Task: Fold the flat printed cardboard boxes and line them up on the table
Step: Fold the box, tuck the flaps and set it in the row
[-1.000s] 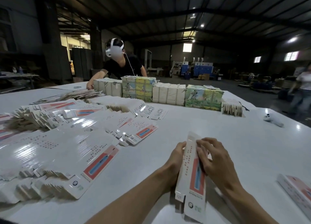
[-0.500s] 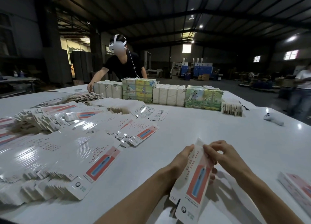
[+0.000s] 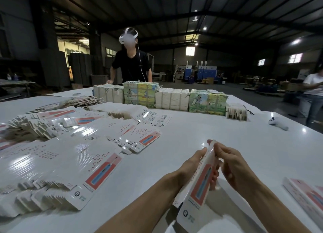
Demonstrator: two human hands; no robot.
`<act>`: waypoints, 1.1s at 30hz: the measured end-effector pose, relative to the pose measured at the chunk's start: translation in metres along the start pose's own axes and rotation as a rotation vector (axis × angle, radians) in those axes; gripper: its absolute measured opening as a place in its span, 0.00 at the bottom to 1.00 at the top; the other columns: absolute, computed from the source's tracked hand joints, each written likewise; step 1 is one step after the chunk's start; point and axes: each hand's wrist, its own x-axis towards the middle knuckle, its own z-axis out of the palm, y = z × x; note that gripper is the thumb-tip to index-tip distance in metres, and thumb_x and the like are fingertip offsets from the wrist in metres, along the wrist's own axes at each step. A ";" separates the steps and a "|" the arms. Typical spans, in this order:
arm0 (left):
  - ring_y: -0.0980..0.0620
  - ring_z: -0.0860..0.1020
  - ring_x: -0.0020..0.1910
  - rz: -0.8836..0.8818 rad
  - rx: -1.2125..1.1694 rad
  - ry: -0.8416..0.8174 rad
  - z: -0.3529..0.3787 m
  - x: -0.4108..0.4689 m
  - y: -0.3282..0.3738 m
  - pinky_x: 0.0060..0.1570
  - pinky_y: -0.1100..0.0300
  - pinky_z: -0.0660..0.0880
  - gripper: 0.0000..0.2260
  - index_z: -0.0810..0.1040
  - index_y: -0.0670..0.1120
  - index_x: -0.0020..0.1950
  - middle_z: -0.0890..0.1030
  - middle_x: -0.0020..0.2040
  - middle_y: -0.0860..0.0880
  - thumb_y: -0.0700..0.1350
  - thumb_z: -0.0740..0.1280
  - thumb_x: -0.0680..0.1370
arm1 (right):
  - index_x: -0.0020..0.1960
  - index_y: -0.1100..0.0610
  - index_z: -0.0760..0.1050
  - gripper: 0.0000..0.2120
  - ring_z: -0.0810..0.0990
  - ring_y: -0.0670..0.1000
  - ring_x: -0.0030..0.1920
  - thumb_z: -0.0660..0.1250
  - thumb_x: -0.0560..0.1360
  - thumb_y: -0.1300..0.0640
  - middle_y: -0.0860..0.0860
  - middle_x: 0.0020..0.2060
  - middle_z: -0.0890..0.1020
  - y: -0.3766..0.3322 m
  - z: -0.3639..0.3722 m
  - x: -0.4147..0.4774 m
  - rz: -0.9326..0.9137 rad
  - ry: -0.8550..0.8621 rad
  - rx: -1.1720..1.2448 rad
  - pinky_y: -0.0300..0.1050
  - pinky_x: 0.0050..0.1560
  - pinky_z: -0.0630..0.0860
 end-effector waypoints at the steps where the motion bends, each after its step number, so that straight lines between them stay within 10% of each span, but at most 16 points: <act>1: 0.53 0.81 0.37 -0.014 -0.014 -0.002 0.001 0.000 -0.001 0.43 0.60 0.81 0.30 0.76 0.45 0.55 0.82 0.41 0.49 0.70 0.53 0.82 | 0.61 0.67 0.81 0.21 0.76 0.63 0.45 0.67 0.80 0.49 0.61 0.49 0.79 0.002 0.001 0.000 0.007 0.004 0.013 0.57 0.44 0.76; 8: 0.54 0.74 0.36 0.002 -0.276 0.082 -0.015 -0.004 0.001 0.42 0.61 0.76 0.24 0.75 0.46 0.47 0.74 0.40 0.47 0.65 0.56 0.84 | 0.68 0.50 0.76 0.19 0.86 0.58 0.57 0.72 0.78 0.52 0.57 0.55 0.87 0.020 0.010 0.005 0.056 -0.009 0.007 0.55 0.62 0.80; 18: 0.44 0.84 0.42 0.001 -0.227 0.034 -0.014 -0.005 -0.008 0.53 0.49 0.82 0.31 0.82 0.44 0.53 0.83 0.46 0.41 0.69 0.54 0.83 | 0.68 0.44 0.74 0.27 0.88 0.57 0.49 0.76 0.72 0.41 0.59 0.46 0.88 0.024 0.007 0.001 0.048 0.051 -0.006 0.53 0.46 0.84; 22: 0.48 0.81 0.31 0.012 -0.230 0.107 -0.005 -0.002 -0.004 0.34 0.56 0.82 0.30 0.78 0.42 0.51 0.80 0.38 0.42 0.68 0.55 0.83 | 0.69 0.51 0.72 0.30 0.87 0.59 0.50 0.76 0.72 0.44 0.60 0.47 0.87 0.022 0.007 0.004 0.001 0.051 0.003 0.61 0.58 0.83; 26: 0.51 0.80 0.27 0.095 -0.297 0.114 0.000 0.002 0.000 0.30 0.59 0.80 0.24 0.75 0.45 0.47 0.79 0.33 0.46 0.64 0.55 0.84 | 0.69 0.49 0.70 0.25 0.88 0.58 0.50 0.74 0.76 0.45 0.58 0.49 0.88 0.026 0.014 0.001 -0.037 0.034 -0.062 0.51 0.50 0.86; 33: 0.37 0.87 0.44 0.124 -0.165 0.278 0.002 0.005 -0.011 0.47 0.42 0.85 0.26 0.75 0.49 0.64 0.85 0.48 0.37 0.69 0.57 0.82 | 0.67 0.42 0.71 0.21 0.88 0.54 0.51 0.71 0.78 0.41 0.51 0.49 0.89 0.025 0.007 0.000 -0.092 0.098 -0.156 0.46 0.47 0.86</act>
